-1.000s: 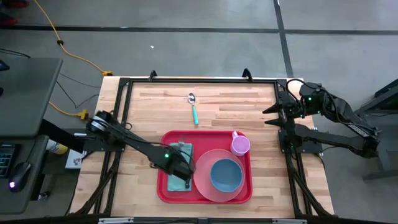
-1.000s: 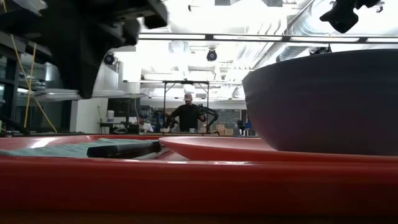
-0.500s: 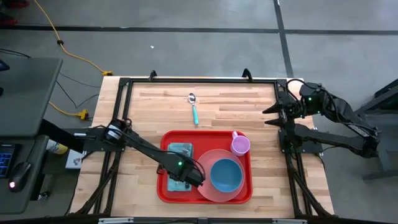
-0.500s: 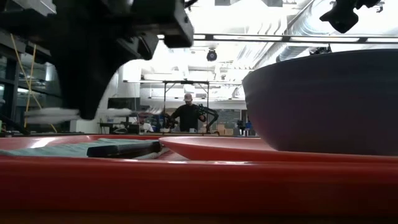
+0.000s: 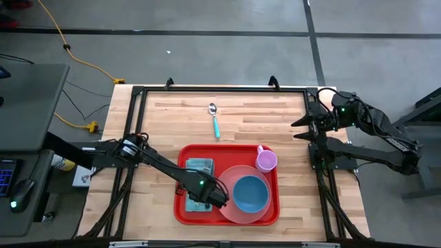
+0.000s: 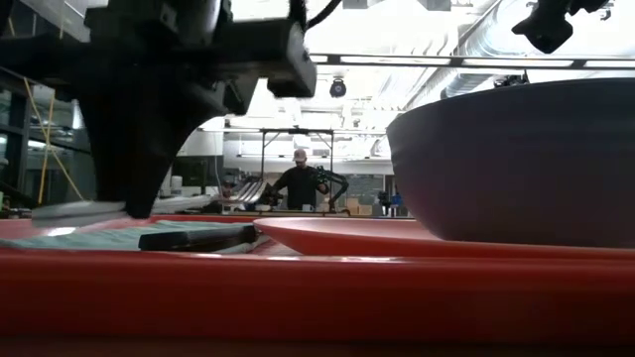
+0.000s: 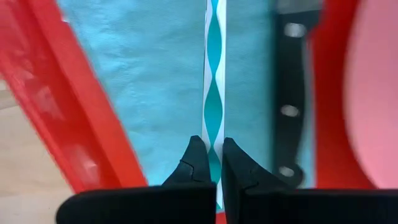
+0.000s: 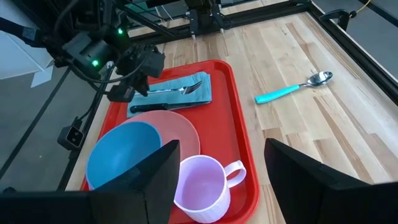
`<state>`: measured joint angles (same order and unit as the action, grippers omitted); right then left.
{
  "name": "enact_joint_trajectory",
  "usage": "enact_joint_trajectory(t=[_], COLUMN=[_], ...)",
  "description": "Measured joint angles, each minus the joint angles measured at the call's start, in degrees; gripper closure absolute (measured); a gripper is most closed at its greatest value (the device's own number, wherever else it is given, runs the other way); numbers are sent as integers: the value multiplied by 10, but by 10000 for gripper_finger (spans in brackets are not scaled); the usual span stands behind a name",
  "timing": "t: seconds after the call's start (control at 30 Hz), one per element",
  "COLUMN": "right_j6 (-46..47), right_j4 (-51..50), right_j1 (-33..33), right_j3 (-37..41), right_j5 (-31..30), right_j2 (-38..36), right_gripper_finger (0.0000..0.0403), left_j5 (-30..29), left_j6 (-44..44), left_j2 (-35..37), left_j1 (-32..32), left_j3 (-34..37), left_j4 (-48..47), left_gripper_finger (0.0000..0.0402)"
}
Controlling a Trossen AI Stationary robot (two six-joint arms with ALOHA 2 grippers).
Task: Set up tray
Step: Put the blue and white patterned fork on top of the napkin to the left of the black knife
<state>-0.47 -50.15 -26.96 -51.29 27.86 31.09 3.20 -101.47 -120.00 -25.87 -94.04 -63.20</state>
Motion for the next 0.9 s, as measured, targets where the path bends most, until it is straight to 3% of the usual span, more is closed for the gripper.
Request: enact_joint_trajectory(t=[0.6,0.9], right_j6=[-6,-11], right_j4=[0,-6], right_j1=[0,0], right_j3=[0,0], right_j5=[17,26], right_j2=[0,0], right_gripper_finger=[190,190], left_j5=[-23,3], left_j6=[2,-3], left_j2=[1,1], left_j1=[24,15], left_j3=[-1,-1], left_j4=[18,19], left_gripper_finger=[375,375])
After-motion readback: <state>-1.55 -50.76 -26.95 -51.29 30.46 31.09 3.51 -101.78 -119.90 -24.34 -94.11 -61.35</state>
